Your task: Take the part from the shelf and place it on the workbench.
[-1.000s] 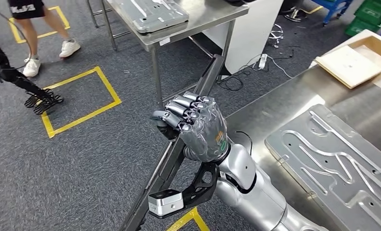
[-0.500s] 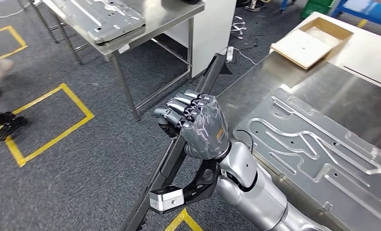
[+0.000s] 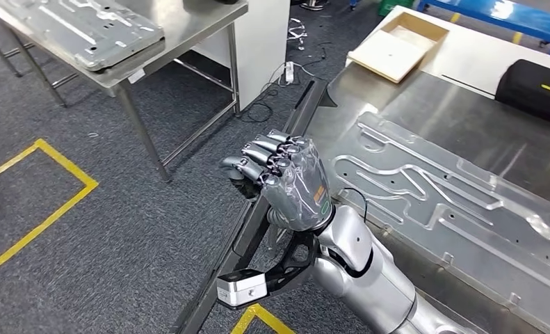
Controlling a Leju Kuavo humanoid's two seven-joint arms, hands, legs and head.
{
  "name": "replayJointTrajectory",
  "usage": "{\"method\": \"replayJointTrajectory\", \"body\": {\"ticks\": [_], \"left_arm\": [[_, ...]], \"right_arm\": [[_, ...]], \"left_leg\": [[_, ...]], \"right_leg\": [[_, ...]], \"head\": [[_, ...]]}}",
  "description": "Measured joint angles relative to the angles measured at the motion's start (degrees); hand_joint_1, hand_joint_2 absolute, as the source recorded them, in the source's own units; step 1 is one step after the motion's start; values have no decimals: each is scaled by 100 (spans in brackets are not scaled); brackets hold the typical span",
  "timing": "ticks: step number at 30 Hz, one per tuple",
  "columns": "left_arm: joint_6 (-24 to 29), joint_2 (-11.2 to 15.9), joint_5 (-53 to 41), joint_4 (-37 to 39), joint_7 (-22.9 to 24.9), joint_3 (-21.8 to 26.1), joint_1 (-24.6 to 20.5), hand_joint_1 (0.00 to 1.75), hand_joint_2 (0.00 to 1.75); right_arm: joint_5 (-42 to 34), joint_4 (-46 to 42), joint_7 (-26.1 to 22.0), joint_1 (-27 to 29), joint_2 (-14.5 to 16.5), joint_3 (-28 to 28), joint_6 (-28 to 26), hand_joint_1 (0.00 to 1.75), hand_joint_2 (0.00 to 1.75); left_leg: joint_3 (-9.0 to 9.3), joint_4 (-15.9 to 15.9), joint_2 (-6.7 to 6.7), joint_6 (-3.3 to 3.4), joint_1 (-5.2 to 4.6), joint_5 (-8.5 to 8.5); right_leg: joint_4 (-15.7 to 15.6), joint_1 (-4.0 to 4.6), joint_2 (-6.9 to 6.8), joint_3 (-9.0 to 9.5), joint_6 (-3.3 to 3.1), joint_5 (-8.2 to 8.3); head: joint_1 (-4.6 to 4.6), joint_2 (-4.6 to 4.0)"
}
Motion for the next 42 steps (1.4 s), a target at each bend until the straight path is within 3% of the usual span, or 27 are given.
{"method": "replayJointTrajectory", "body": {"ticks": [2,3,5,7,9,11,12,14,16,18,20,22,24,26,27,28,31,33,35,37,38,40,42], "left_arm": [[-2,-1,-5,0,3,-1,-1,0,175],[-3,-1,-7,0,5,-1,0,0,175],[-5,-1,-7,-1,9,-2,-6,0,175],[-9,0,-8,-1,9,-3,-17,0,175],[-18,4,-12,0,9,-3,-7,0,175],[-27,16,-15,0,14,-3,18,0,175],[-30,23,-16,0,16,-3,24,0,175],[-31,36,-16,0,18,-3,19,0,175],[-32,49,-19,0,21,-3,10,0,175],[-33,58,-26,0,35,-4,10,0,175],[-34,55,-31,0,48,-6,3,0,175],[-34,49,-28,-1,50,-7,-20,0,175],[-33,51,-21,-1,50,-7,-26,0,175],[-30,57,-15,0,51,-7,-12,0,175],[-25,60,-14,0,51,-7,-8,0,175],[-20,60,-14,0,51,-7,-10,0,175],[-13,58,-13,0,50,-7,-25,0,175],[-12,57,-7,0,47,-7,-28,0,175],[-11,55,3,0,44,-7,-35,0,175],[-11,52,8,-1,38,-7,-52,0,175],[-11,51,9,-1,35,-7,-57,0,175],[-11,53,11,0,33,-7,-42,0,175],[-9,60,15,0,34,-7,-8,0,175]], "right_arm": [[-1,-1,0,-14,1,0,-1,175,175],[-1,-1,0,-18,1,-1,-1,175,175],[0,-1,0,-20,0,-2,-2,175,175],[-1,-2,-1,-31,0,-3,-3,175,175],[-2,2,-4,-40,0,-3,-4,175,175],[-3,14,-7,-34,-1,-4,-4,175,175],[-4,19,-7,-32,-2,-8,-4,175,175],[-6,23,-7,-33,-2,-24,-5,175,175],[-8,25,-6,-42,-2,-50,-6,175,175],[-13,30,-6,-50,-3,-81,-5,175,175],[-19,33,-7,-46,-5,-122,-4,175,175],[-27,34,-9,-50,-9,-161,-1,175,175],[-41,36,-18,-60,-9,-180,3,175,175],[-67,42,-26,-53,-9,-185,9,175,175],[-81,45,-28,-48,-9,-187,13,175,175],[-93,48,-30,-47,-9,-189,16,175,175],[-106,49,-33,-69,-7,-193,22,175,175],[-115,48,-36,-87,-2,-199,28,175,175],[-136,44,-38,-92,0,-216,33,175,175],[-159,34,-39,-96,1,-240,35,175,175],[-169,30,-39,-103,4,-248,37,175,175],[-181,31,-39,-113,12,-254,50,175,175],[-184,33,-39,-104,14,-254,66,175,175]], "left_leg": [[26,-4,98,-44,-24,-23],[37,-13,151,-73,-35,-30],[67,-21,214,-138,-40,-58],[14,169,35,-188,-30,-216],[-260,784,-233,-216,-14,-547],[-579,1418,-317,-236,-11,-764],[-638,1501,-325,-244,-9,-723],[-466,1052,-394,-248,12,-348],[-183,393,-664,-238,52,-63],[-82,148,-845,-210,55,-49],[-73,110,-760,-151,42,-29],[-48,49,-624,-69,55,10],[-31,13,-475,-7,53,23],[-29,12,-312,17,39,8],[-24,13,-230,17,37,-3],[-13,14,-153,10,36,-17],[62,14,33,-48,22,-80],[105,4,134,-113,-5,-120],[153,-26,247,-181,-22,-147],[165,64,151,-236,-7,-252],[90,258,18,-251,5,-376],[-233,922,-246,-262,18,-683],[-543,1427,-319,-267,18,-779]], "right_leg": [[-517,65,-150,261,-80,132],[-573,92,-151,271,-111,115],[-606,74,-20,271,-170,143],[-665,28,87,307,-239,177],[-683,9,197,323,-286,190],[-662,14,340,311,-300,186],[-644,14,416,304,-299,183],[-594,7,579,294,-278,166],[-516,2,724,253,-231,136],[-465,-12,841,182,-164,136],[-471,-33,928,137,-89,164],[-342,-20,725,64,-26,82],[176,-12,383,-190,22,-198],[831,-37,250,-530,57,-452],[966,-49,221,-607,68,-450],[898,-57,196,-579,71,-347],[-129,-21,-32,-42,21,138],[-490,41,-135,139,-51,197],[-525,58,-28,155,-128,190],[-595,30,89,212,-201,209],[-630,13,139,244,-243,219],[-651,11,252,264,-297,220],[-636,24,408,265,-314,211]], "head": [[-1,0],[-2,0],[-1,0],[-3,0],[-9,0],[-11,0],[-11,0],[-11,0],[-9,0],[-8,0],[-10,0],[2,0],[17,0],[22,0],[21,0],[22,0],[24,0],[22,0],[19,0],[16,0],[14,0],[9,0],[8,0]]}}
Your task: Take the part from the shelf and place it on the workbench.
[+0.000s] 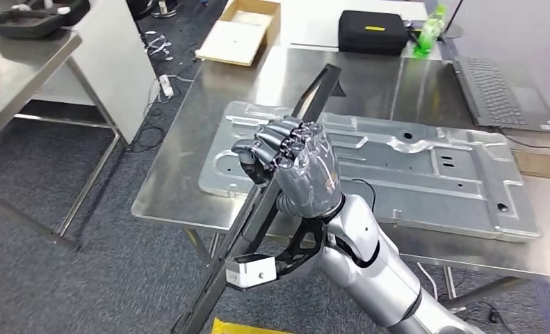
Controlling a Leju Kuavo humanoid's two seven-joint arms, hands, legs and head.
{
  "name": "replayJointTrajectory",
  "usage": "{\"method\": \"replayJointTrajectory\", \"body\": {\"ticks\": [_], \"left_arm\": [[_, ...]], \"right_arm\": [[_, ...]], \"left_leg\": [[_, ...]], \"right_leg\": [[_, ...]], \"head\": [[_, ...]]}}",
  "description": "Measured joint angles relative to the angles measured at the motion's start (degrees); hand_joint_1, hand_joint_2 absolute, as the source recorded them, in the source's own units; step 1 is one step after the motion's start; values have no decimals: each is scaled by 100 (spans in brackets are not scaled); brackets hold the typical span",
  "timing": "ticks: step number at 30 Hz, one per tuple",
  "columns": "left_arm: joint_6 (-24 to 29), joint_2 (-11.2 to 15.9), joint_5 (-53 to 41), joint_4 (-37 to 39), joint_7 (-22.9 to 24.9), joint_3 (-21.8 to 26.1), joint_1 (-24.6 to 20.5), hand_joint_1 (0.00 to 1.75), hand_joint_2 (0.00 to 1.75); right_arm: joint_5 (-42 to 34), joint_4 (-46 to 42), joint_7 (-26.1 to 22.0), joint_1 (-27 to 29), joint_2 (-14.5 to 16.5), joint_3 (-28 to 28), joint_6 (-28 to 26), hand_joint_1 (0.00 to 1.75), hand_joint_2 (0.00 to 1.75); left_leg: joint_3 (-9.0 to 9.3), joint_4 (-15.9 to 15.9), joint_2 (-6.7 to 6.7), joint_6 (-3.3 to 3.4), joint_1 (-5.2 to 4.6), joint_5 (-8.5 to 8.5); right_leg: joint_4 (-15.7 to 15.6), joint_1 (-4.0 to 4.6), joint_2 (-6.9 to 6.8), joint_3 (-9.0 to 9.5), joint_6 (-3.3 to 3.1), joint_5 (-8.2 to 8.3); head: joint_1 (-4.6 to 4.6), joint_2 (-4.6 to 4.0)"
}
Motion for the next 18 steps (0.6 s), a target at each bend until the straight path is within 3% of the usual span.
{"method": "replayJointTrajectory", "body": {"ticks": [1,2,4,5,7,9,11,13,15,16,18], "left_arm": [[3,4,6,0,-1,0,10,0,175],[7,7,14,0,-1,0,14,0,175],[10,15,31,0,-3,0,13,0,175],[10,20,37,0,-5,0,12,0,175],[11,29,40,0,-13,0,16,0,175],[13,28,42,-1,-20,1,10,0,175],[13,21,44,-2,-28,3,-6,0,175],[13,22,46,-1,-35,4,1,0,175],[13,29,50,0,-35,5,18,0,175],[13,32,52,0,-35,5,20,0,175],[13,33,56,0,-35,5,15,0,175]], "right_arm": [[0,1,0,3,-1,0,6,175,175],[0,1,-1,4,-1,0,8,175,175],[-1,0,-1,2,-1,0,14,175,175],[-1,1,-1,1,0,-1,19,175,175],[-5,1,-1,4,-3,-14,25,175,175],[-13,-1,2,13,-9,-56,23,175,175],[-23,-1,6,-5,-18,-116,20,175,175],[-34,3,21,-25,-25,-162,21,175,175],[-41,17,82,-16,-39,-211,22,175,175],[-43,32,129,-12,-57,-256,22,175,175],[-63,86,227,-43,-126,-427,22,175,175]], "left_leg": [[-40,-10,-12,3,0,107],[15,-219,-37,13,1,307],[252,-902,-279,54,16,712],[354,-1163,-414,71,23,808],[429,-1350,-546,96,15,810],[467,-1423,-425,143,14,835],[526,-1510,-275,216,38,872],[564,-1543,-125,261,31,874],[571,-1538,2,264,25,856],[574,-1535,51,255,27,846],[590,-1525,109,222,35,822]], "right_leg": [[14,4,84,1,1,-6],[33,3,166,4,7,-15],[90,-1,312,-11,38,-42],[121,-11,382,-41,65,-50],[142,-45,508,-107,139,-39],[125,-59,563,-131,218,-14],[325,-36,290,-229,281,-135],[915,-50,-63,-529,332,-429],[1449,-90,-173,-824,373,-598],[1473,-108,-195,-846,389,-542],[941,-134,-235,-562,402,-201]], "head": [[1,0],[0,0],[1,0],[2,0],[1,0],[0,0],[32,0],[64,0],[63,0],[62,0],[63,0]]}}
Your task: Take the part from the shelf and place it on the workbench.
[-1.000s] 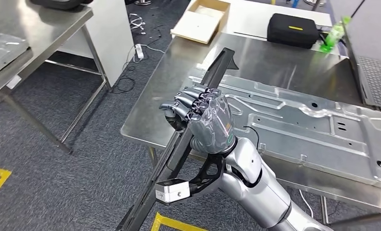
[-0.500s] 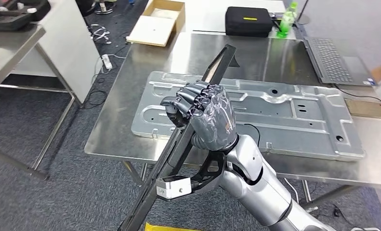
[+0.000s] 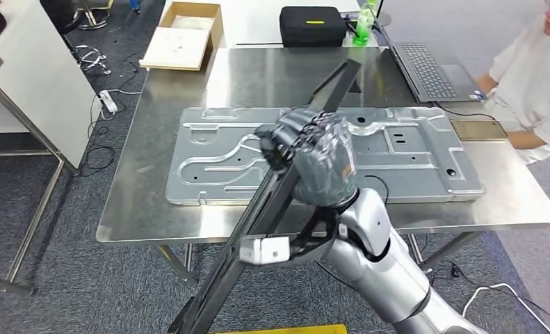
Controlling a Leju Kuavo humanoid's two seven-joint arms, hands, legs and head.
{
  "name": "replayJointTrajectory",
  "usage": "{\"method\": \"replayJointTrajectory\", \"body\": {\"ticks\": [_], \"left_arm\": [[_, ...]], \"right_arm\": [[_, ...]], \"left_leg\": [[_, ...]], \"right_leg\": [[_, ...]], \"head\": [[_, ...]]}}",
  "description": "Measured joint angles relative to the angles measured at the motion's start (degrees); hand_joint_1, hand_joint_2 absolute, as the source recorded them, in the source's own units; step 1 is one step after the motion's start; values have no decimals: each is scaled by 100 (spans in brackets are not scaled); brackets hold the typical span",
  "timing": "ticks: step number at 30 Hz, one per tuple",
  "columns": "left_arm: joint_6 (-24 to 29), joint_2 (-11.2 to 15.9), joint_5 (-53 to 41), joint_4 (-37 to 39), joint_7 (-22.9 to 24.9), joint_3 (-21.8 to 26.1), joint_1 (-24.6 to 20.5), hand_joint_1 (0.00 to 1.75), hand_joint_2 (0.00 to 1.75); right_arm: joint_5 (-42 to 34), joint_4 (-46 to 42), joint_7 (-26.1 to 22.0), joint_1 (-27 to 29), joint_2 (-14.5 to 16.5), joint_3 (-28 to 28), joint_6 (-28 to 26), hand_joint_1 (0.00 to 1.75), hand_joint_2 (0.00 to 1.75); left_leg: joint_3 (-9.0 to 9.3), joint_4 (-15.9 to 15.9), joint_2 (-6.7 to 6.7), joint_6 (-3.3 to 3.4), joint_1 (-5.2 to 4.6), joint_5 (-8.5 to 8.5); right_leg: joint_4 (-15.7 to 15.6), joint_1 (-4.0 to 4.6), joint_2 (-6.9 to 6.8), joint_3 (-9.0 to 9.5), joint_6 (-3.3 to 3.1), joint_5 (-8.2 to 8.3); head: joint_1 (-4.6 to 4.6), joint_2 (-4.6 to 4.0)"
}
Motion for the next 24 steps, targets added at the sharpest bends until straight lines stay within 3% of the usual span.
{"method": "replayJointTrajectory", "body": {"ticks": [2,3,5,7,9,11,12,13,14,17,19,22,24], "left_arm": [[2,0,-3,0,0,-1,-2,0,175],[3,0,-6,0,0,-1,0,0,175],[4,1,-13,0,2,-1,5,0,175],[0,3,-15,0,5,-1,6,0,175],[-9,4,-16,0,9,-1,4,0,175],[-34,5,-17,0,22,-1,21,0,175],[-73,9,-14,0,40,-1,35,0,175],[-124,15,-10,0,61,-1,46,0,175],[-182,21,-8,0,86,-1,50,0,175],[-291,35,-41,0,146,-3,28,0,175],[-309,40,-87,0,181,-14,2,0,175],[-312,42,-127,0,203,-44,-11,0,175],[-315,40,-139,0,205,-68,-31,0,175]], "right_arm": [[-66,109,45,-89,-100,-258,8,175,175],[-113,183,44,-144,-151,-403,20,175,175],[-204,360,23,-234,-245,-719,48,175,175],[-260,559,0,-328,-329,-981,86,175,175],[-281,772,-14,-450,-395,-1189,142,175,175],[-303,957,-8,-528,-452,-1368,238,175,175],[-328,1047,7,-558,-482,-1433,341,175,175],[-356,1152,25,-599,-512,-1482,458,175,175],[-398,1281,47,-663,-544,-1524,616,175,175],[-576,1811,99,-981,-617,-1599,1119,175,175],[-673,2200,100,-1159,-654,-1621,1318,175,175],[-801,2591,62,-1295,-708,-1659,1431,175,175],[-922,2780,35,-1380,-732,-1695,1487,175,175]], "left_leg": [[11,12,22,-46,-11,-25],[11,14,24,-75,-21,-33],[15,6,28,-141,-34,-40],[4,49,12,-200,-21,-102],[-169,435,-42,-216,-13,-337],[-529,1161,-90,-205,-19,-649],[-690,1449,-101,-200,-22,-715],[-774,1563,-107,-192,-24,-678],[-761,1466,-110,-179,-26,-535],[-399,524,-136,-105,-39,22],[-280,209,-159,-69,-62,94],[-251,115,-163,-12,-66,112],[-211,56,-153,47,-43,144]], "right_leg": [[-661,18,-53,359,-29,223],[-829,37,-70,444,-56,247],[-886,76,-62,454,-124,225],[-912,59,-46,473,-198,231],[-943,42,-29,500,-273,236],[-943,71,-11,512,-322,220],[-941,87,4,519,-339,212],[-935,98,25,526,-348,205],[-925,106,49,533,-351,196],[-858,123,112,525,-318,157],[-825,131,134,483,-264,153],[-813,114,126,460,-171,145],[-519,90,97,335,-110,-41]], "head": [[-1,0],[-1,0],[-2,0],[-4,0],[-9,0],[-9,0],[-8,0],[-8,0],[-8,0],[-8,0],[-7,0],[-2,0],[1,0]]}}
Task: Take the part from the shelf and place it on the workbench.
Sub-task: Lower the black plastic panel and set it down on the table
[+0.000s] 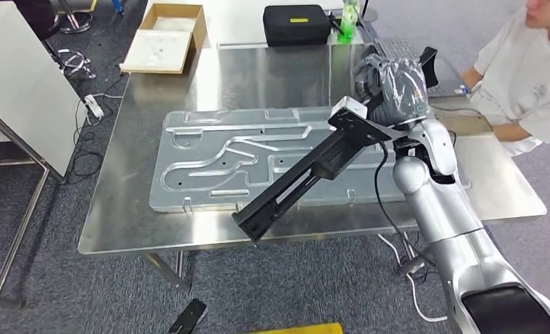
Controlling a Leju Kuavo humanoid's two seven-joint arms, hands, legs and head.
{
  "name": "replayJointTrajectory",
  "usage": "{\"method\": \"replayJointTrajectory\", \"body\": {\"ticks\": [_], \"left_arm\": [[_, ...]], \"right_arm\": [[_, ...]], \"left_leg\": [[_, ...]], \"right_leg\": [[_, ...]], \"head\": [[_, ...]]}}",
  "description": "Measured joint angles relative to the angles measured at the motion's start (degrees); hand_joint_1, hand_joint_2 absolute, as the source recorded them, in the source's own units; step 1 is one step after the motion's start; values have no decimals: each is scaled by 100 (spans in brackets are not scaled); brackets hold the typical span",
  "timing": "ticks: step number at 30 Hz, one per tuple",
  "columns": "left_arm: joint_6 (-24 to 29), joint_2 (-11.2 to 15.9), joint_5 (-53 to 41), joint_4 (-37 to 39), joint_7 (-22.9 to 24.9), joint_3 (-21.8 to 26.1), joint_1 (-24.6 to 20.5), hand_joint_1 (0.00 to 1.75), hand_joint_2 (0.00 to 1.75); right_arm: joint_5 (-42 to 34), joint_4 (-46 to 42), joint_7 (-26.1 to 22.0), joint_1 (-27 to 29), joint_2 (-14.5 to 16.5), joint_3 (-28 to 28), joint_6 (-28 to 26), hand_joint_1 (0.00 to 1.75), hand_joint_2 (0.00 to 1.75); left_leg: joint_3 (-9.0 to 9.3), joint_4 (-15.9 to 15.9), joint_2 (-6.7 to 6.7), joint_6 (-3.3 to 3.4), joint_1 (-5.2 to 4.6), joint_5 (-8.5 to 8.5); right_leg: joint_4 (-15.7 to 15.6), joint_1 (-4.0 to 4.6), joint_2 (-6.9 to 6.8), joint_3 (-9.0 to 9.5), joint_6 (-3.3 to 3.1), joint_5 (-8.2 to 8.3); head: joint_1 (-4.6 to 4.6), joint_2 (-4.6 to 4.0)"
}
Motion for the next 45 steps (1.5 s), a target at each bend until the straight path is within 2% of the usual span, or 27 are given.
{"method": "replayJointTrajectory", "body": {"ticks": [2,3,4,5,6,7,9,10,14,16,18,19,20,21,23,25,26,28,30,33,34,35,36,39,41,43,45], "left_arm": [[-3,-1,-17,0,1,-21,-18,0,175],[-4,-1,-28,0,2,-29,-20,0,175],[-5,-1,-38,0,4,-35,-18,0,175],[-8,-1,-46,0,5,-42,-17,0,175],[-10,-2,-49,0,6,-50,-18,0,175],[-13,-2,-51,0,6,-59,-19,0,175],[-14,-3,-53,0,3,-74,-27,0,175],[-14,-3,-56,0,2,-76,-29,0,175],[-12,-3,-63,0,-3,-81,-22,0,175],[-12,-3,-66,0,-3,-82,-21,0,175],[-12,-3,-66,0,-4,-83,-13,0,175],[-12,-2,-66,0,-4,-83,-6,0,175],[-12,-1,-66,0,-4,-83,2,0,175],[-11,1,-66,0,-4,-83,7,0,175],[-11,3,-66,0,-5,-83,4,0,175],[-8,3,-66,0,-13,-84,-16,0,175],[-6,2,-67,0,-20,-85,-23,0,175],[-4,1,-74,0,-34,-89,-19,0,175],[-4,1,-87,0,-48,-95,-11,0,175],[-11,-11,-97,0,-57,-114,-17,0,175],[-15,-15,-99,0,-58,-120,-8,0,175],[-19,-18,-101,0,-58,-123,2,0,175],[-21,-19,-101,0,-59,-125,11,0,175],[-27,-21,-101,0,-62,-131,11,0,175],[-28,-21,-101,0,-66,-131,9,0,175],[-28,-20,-102,0,-67,-131,16,0,175],[-28,-21,-103,0,-67,-132,17,0,175]], "right_arm": [[-84,152,-20,-46,-18,-36,42,175,175],[-129,231,-33,-53,-29,-49,61,175,175],[-179,309,-54,-54,-41,-61,73,175,175],[-233,384,-86,-53,-51,-79,67,175,175],[-280,444,-118,-54,-57,-103,34,175,175],[-304,489,-144,-54,-59,-136,-30,175,175],[-301,571,-160,-56,-63,-211,-231,175,175],[-283,610,-150,-46,-66,-248,-337,175,175],[-242,717,-108,14,-74,-362,-565,175,175],[-226,747,-102,24,-75,-392,-605,175,175],[-203,775,-99,62,-75,-409,-631,175,175],[-194,791,-97,90,-75,-416,-636,175,175],[-185,803,-93,116,-75,-424,-638,175,175],[-179,812,-91,133,-75,-433,-639,175,175],[-170,819,-87,144,-76,-452,-643,175,175],[-169,826,-80,143,-91,-479,-662,175,175],[-169,833,-75,148,-102,-495,-674,175,175],[-169,846,-67,167,-119,-530,-695,175,175],[-171,852,-72,183,-135,-563,-711,175,175],[-185,871,-83,228,-202,-632,-740,175,175],[-196,884,-84,260,-221,-656,-745,175,175],[-208,894,-84,289,-232,-678,-748,175,175],[-220,902,-85,310,-238,-696,-749,175,175],[-240,909,-91,324,-242,-735,-755,175,175],[-245,913,-94,334,-244,-749,-766,175,175],[-247,914,-97,349,-245,-756,-777,175,175],[-248,913,-101,353,-245,-759,-780,175,175]], "left_leg": [[12,-13,4,28,2,2],[14,-12,5,31,3,-1],[17,-11,6,30,4,-6],[22,-8,5,24,7,-14],[32,-2,5,12,14,-26],[43,7,-2,-9,19,-45],[39,31,-22,-74,12,-80],[34,35,-34,-109,5,-88],[8,93,-40,-217,12,-163],[-205,568,-32,-232,18,-434],[-588,1347,-31,-225,7,-753],[-733,1615,-31,-215,0,-813],[-784,1680,-30,-195,-11,-763],[-723,1521,-20,-161,-29,-610],[-378,774,137,-42,-102,-210],[-108,197,329,49,-183,-35],[-72,105,359,67,-205,-41],[-53,38,252,82,-189,-9],[-18,-37,146,115,-147,46],[-4,-68,17,143,-115,80],[-4,-63,-26,140,-109,78],[-3,-55,-64,133,-101,72],[-1,-42,-94,119,-91,62],[-12,33,-150,24,-71,-1],[-38,60,-166,-40,-82,-19],[-44,50,-168,-91,-88,-21],[-91,179,-132,-137,-80,-135]], "right_leg": [[688,-23,-22,-335,54,-321],[1020,-38,-24,-513,77,-428],[1194,-55,-29,-621,97,-436],[1167,-74,-37,-631,113,-339],[922,-94,-49,-527,126,-154],[536,-113,-60,-349,137,59],[-111,-105,-47,-28,125,274],[-260,-91,-34,42,101,283],[-316,-73,-56,67,-72,249],[-335,-71,-93,93,-164,243],[-331,-31,-136,112,-219,221],[-328,-6,-162,124,-235,209],[-324,18,-191,136,-249,197],[-318,40,-222,153,-259,183],[-308,78,-294,198,-263,147],[-296,116,-379,221,-237,116],[-296,125,-430,224,-219,110],[-298,118,-516,233,-170,93],[-137,91,-392,182,-105,-44],[790,33,-127,-246,-18,-516],[1071,10,-106,-395,5,-590],[1173,-15,-100,-467,26,-556],[1063,-39,-99,-439,44,-420],[47,-85,-74,15,87,95],[-237,-67,-48,137,54,143],[-247,-60,-51,125,-29,150],[-276,-69,-62,141,-117,162]], "head": [[2,0],[2,0],[2,0],[3,0],[2,0],[3,0],[0,0],[-2,0],[-6,0],[-10,0],[-13,0],[-13,0],[-13,0],[-13,0],[-11,0],[-10,0],[-9,0],[-9,0],[-9,0],[-6,0],[-5,0],[-6,0],[-5,0],[-6,0],[-7,0],[-9,0],[-11,0]]}}
